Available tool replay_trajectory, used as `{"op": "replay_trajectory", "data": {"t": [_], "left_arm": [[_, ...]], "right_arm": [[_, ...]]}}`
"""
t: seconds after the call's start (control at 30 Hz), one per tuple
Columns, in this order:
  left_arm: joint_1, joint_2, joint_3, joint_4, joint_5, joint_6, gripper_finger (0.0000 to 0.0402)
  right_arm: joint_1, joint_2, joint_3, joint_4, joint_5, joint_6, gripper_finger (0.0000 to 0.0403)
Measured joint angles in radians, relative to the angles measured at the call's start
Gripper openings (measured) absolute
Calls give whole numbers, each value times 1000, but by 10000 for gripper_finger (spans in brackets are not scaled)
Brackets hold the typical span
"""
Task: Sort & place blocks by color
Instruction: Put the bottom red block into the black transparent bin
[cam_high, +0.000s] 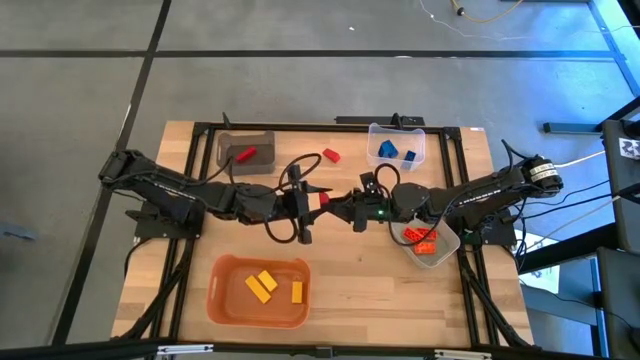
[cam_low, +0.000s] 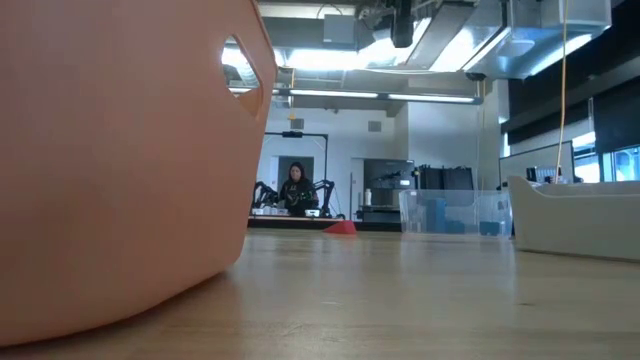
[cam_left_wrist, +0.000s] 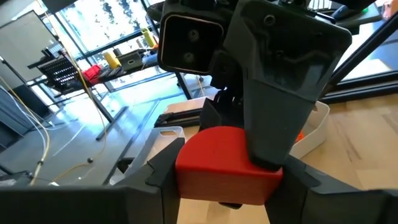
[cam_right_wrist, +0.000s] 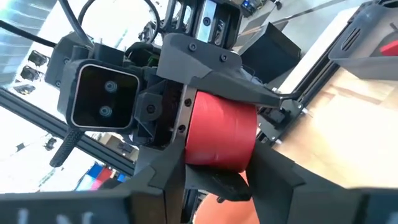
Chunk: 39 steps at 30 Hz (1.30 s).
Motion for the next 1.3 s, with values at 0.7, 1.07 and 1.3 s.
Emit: {"op": "replay_trajectory", "data": {"t": [0.7,1.07,1.3], "left_arm": [[3,-133,-2,-223,1,-227,158],[-25,-371,-21,-496,113,-459,158],[-165,-443,-163,-519,208,-719,158]], "right_arm": [[-109,-203,0,-247,-44,-122,283],[-130,-291,1,-371,-6,-211,283],[-129,-290,1,-446,-10,-198,283]]}}
